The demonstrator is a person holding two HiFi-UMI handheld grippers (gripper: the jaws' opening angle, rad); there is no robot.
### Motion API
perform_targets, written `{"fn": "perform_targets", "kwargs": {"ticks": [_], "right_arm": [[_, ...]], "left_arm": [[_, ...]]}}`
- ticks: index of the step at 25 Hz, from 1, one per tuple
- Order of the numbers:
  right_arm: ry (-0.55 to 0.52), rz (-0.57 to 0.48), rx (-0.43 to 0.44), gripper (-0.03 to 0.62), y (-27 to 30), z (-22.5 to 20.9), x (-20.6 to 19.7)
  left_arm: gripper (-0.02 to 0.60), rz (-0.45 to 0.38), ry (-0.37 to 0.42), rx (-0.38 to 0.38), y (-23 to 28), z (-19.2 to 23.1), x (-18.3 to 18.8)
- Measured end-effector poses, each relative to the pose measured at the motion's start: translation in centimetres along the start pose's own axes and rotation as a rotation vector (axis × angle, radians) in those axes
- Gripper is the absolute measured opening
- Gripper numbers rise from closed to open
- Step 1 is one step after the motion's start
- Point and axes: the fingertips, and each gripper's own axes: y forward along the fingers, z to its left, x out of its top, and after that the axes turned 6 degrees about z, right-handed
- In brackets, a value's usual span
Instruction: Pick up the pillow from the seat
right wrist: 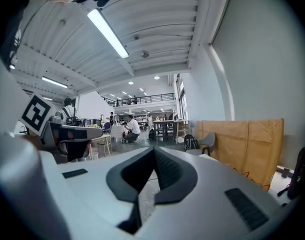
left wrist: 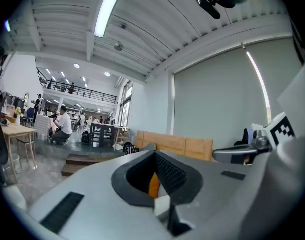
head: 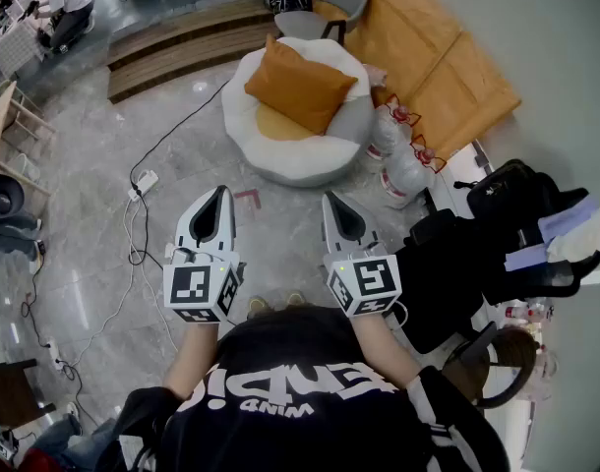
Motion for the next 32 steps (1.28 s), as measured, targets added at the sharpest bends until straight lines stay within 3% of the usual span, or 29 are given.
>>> {"fn": "perform_targets", "kwargs": {"ticks": [9,20,32], "right_arm": [[-0.005,-0.002,-0.007,0.02,0.2,0.3,-0.1],[0.012,-0.08,0.009,0.02,-0.8,1.7,0.9],[0.012,-0.094,-0.042,0.021,0.9,1.4,0.4]], "left_arm": [[0.009,0.004,0.001,-0.005,0.1,0.2,-0.3],[0.009,0.016,0.014,-0.042,-0.9,1.7,-0.9],[0.009,0.018,0.012,-0.062,0.0,4.3,-1.8]]}}
